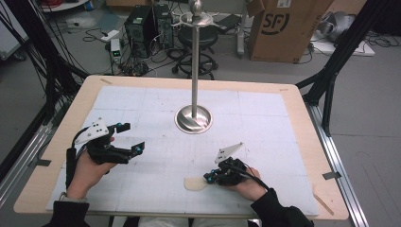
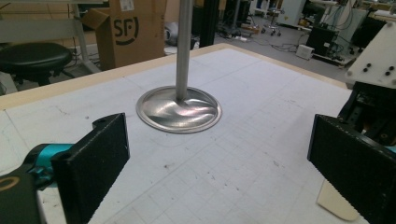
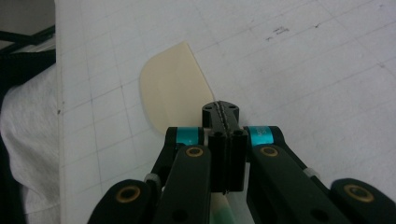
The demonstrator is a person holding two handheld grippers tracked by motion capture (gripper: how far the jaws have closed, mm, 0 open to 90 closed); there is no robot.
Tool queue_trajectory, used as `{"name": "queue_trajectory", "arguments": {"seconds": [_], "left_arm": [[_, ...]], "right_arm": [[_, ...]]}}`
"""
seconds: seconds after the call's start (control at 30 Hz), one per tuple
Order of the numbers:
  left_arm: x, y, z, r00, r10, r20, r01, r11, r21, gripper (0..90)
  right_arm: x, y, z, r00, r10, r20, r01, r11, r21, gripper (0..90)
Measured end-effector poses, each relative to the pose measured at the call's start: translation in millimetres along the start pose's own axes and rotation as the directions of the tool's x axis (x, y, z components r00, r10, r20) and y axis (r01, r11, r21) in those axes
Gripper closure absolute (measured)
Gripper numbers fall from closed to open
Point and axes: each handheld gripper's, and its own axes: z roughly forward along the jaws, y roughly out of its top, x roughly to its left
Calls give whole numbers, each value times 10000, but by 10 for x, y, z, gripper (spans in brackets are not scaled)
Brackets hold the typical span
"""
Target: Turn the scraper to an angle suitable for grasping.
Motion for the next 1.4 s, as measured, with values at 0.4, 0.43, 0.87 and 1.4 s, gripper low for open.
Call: {"name": "queue_trajectory", "arguments": {"seconds": [0.4,0.43,0.87,1.4], "left_arm": [[6,-9,30,10000,-8,67,8,9999,115,60],[6,-9,30,10000,-8,67,8,9999,115,61],[4,-17,55,10000,22,82,-24,9998,213,61],[-20,-27,82,9999,87,53,-89,9993,361,61]], "right_arm": [[185,-200,-260,9996,-151,234,147,9998,145,900],[191,-235,-280,9995,-96,286,91,9998,168,900],[121,-377,-396,9937,294,1080,-338,9986,397,900],[-134,-205,-253,9491,189,3144,-112,9996,-263,900]]}}
